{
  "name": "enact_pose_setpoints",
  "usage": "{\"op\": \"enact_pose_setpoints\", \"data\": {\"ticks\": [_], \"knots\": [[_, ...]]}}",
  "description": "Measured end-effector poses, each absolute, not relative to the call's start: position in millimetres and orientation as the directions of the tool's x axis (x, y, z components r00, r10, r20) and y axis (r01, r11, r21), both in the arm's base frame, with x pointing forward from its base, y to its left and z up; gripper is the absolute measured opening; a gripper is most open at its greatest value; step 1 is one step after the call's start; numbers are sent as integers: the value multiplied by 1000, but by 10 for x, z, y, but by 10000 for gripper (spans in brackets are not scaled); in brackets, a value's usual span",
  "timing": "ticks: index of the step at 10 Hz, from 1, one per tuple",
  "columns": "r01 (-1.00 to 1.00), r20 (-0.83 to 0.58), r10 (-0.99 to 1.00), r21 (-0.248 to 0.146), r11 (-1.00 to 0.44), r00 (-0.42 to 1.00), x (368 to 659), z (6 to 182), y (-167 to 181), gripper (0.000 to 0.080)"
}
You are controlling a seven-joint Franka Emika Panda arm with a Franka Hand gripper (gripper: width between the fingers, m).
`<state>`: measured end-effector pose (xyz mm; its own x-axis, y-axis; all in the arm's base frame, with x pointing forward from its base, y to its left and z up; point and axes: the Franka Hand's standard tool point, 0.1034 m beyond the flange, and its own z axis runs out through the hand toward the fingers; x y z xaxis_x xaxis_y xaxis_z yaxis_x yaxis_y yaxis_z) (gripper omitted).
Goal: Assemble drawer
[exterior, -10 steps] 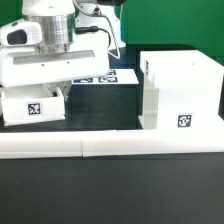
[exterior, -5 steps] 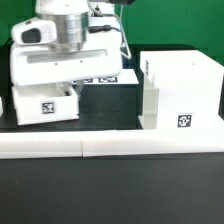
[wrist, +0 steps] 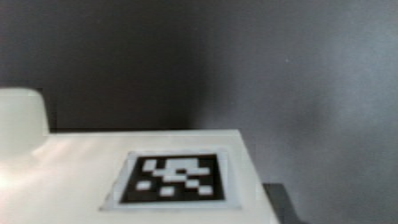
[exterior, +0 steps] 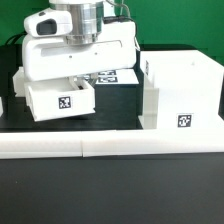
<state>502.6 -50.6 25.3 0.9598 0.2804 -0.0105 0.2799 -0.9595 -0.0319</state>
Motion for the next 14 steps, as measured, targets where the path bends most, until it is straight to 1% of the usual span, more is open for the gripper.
{"op": "enact_pose_setpoints", "data": {"ticks": [1, 2, 3, 4, 5, 6, 7, 9, 12, 13, 14], "knots": [[311, -10, 312, -32, -950, 950, 5025, 252, -508, 42], [405, -10, 406, -29, -914, 914, 5021, 246, -517, 42], [524, -14, 524, -24, -851, 851, 5024, 236, -512, 42], [610, -18, 610, -26, -792, 792, 5065, 249, -483, 42], [685, -17, 685, -18, -728, 728, 5118, 262, -460, 42], [726, -17, 726, -12, -688, 688, 5149, 269, -445, 42], [728, -16, 728, -9, -685, 685, 5149, 270, -455, 42], [808, -20, 808, -10, -589, 589, 5141, 264, -482, 42], [918, -38, 918, -12, -396, 396, 5141, 254, -492, 42], [955, -50, 954, -17, -297, 296, 5189, 272, -471, 42], [969, -58, 969, -27, -244, 242, 5228, 276, -446, 42]]}}
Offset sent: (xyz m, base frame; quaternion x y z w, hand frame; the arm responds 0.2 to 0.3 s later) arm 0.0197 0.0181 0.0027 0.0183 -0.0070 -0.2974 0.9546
